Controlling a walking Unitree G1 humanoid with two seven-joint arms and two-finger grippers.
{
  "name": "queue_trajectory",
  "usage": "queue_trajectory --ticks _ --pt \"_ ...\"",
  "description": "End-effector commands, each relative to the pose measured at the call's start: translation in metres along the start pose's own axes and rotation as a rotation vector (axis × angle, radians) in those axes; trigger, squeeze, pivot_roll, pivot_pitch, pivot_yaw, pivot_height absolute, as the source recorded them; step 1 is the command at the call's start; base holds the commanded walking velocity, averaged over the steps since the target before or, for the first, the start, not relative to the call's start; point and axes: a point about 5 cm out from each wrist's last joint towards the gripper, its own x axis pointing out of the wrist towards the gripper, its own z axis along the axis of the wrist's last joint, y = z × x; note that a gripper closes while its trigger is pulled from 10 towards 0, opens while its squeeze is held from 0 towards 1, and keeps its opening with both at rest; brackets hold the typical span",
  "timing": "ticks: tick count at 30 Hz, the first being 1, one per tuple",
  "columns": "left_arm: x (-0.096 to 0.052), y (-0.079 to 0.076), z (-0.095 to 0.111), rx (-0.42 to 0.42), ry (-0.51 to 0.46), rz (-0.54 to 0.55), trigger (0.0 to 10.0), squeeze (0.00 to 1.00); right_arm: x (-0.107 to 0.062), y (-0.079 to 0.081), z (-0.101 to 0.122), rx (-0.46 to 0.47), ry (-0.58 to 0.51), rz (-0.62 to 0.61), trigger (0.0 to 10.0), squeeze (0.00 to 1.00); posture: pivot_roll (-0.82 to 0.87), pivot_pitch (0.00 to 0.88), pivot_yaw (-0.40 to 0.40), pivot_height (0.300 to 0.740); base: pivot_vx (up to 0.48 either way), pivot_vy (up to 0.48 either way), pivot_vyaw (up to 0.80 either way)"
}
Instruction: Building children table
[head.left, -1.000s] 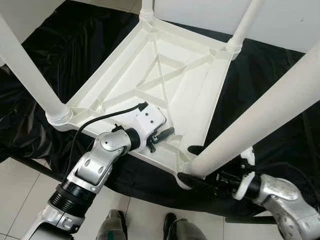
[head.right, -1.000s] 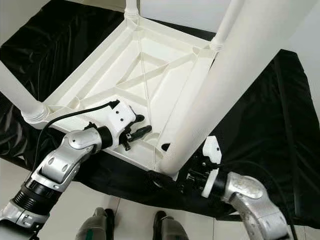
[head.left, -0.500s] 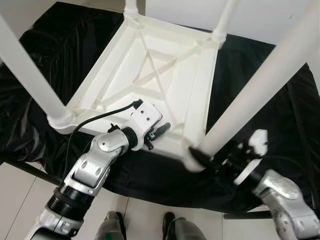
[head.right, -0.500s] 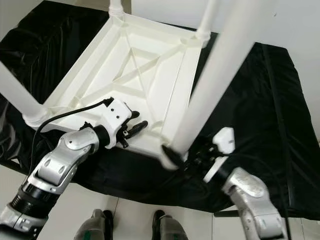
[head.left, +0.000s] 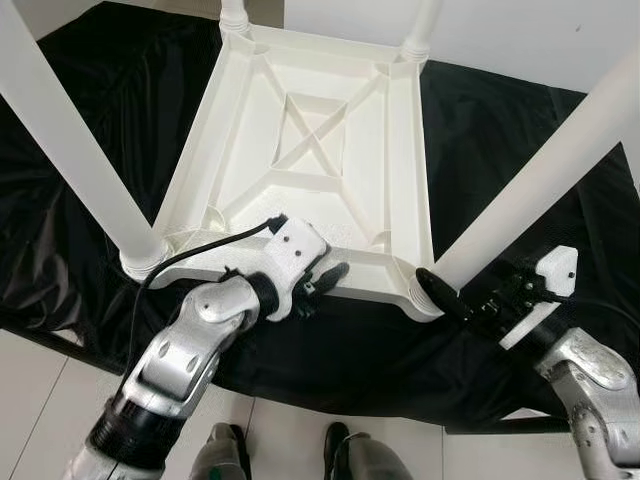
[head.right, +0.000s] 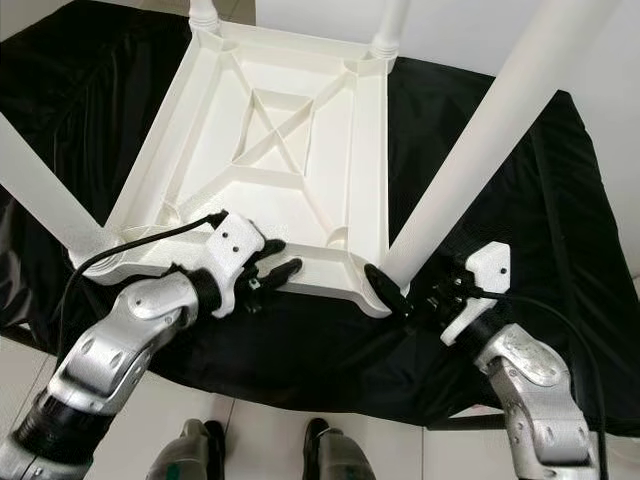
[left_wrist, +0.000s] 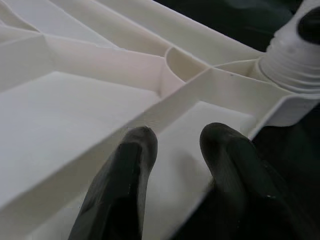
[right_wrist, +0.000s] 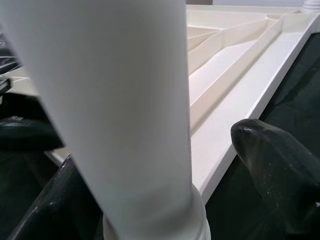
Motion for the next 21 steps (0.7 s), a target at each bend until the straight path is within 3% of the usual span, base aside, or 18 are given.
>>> queue_trajectory --ticks 1,5,11,21 --pt "-0.002 -0.007 -0.001 -0.030 0.002 -0.062 10.0 0.00 0.000 0.001 -0.003 -0.005 0.019 0.002 10.0 0.00 0.03 0.234 -0.066 0.740 0.000 0.000 0.00" --pt "-0.009 -0.017 0.006 -0.138 -0.052 -0.100 10.0 0.00 0.011 0.006 -0.011 0.007 0.008 0.073 10.0 0.00 0.05 0.229 -0.077 0.740 0.000 0.000 0.00" --pt "-0.013 -0.028 0.010 -0.140 -0.054 -0.140 10.0 0.00 0.019 0.007 -0.018 0.017 0.016 0.113 10.0 0.00 0.08 0.226 -0.087 0.740 0.000 0.000 0.00" --pt "-0.013 -0.044 0.014 -0.125 -0.049 -0.176 10.0 0.00 0.021 -0.004 -0.020 0.001 0.024 0.095 10.0 0.00 0.08 0.224 -0.097 0.740 0.000 0.000 0.00"
